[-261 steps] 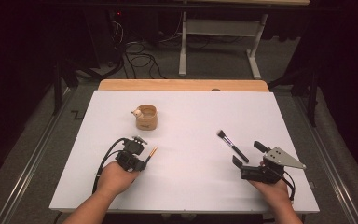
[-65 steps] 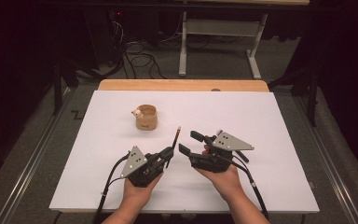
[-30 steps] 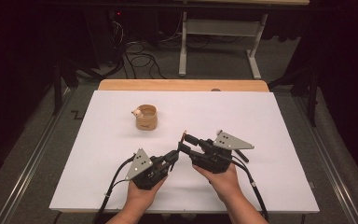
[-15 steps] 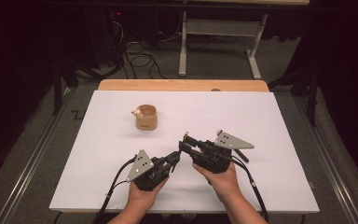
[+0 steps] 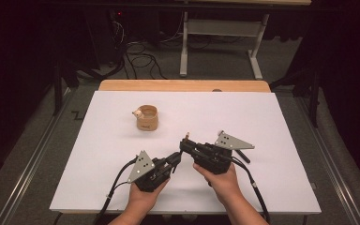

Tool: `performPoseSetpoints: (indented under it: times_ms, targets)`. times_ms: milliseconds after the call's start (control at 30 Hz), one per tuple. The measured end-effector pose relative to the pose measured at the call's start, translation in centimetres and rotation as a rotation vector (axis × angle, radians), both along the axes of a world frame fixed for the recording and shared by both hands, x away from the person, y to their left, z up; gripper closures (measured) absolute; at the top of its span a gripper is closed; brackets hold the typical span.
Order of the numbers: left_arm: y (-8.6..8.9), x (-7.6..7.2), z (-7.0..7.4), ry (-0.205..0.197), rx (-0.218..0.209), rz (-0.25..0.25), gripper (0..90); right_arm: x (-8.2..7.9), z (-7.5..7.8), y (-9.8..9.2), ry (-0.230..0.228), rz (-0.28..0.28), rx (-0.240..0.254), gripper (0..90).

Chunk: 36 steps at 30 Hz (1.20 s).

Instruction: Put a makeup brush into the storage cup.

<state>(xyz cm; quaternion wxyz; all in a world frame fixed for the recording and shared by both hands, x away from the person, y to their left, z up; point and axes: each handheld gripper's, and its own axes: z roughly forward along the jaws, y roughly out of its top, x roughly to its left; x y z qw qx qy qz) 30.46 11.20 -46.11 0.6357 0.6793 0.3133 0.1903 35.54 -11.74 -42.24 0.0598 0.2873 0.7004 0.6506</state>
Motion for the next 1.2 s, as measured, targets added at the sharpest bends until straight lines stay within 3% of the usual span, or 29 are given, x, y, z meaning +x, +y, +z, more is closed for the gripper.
performPoseSetpoints:
  times_ms: [300, 467, 600, 800, 933, 1200]
  targets:
    - [-0.1, 0.0, -0.1, -0.004, 0.011, -0.001, 83.4, -0.1, 0.0, 0.1, 0.006, 0.025, 0.003, 85.1]
    - [-0.2, 0.0, 0.0, -0.001, 0.032, -0.006, 82.9, -0.2, 0.1, 0.1, -0.013, 0.02, -0.01, 85.2]
    - [-0.2, 0.0, 0.1, -0.006, 0.048, -0.008, 77.7, -0.3, 0.2, 0.0, -0.03, 0.01, -0.022, 85.2]
    - [-0.5, 0.0, 0.3, -0.002, 0.081, -0.009, 67.5, -0.7, 0.3, 0.4, -0.084, 0.004, -0.085, 85.2]
    - [-0.5, 0.0, 0.3, 0.005, 0.091, -0.011, 67.2, -1.0, 0.3, 0.8, -0.114, 0.014, -0.123, 85.2]
    - [-0.3, 0.0, 0.6, 0.01, 0.09, -0.014, 68.9, -1.2, 0.2, 1.1, -0.119, 0.034, -0.155, 85.2]
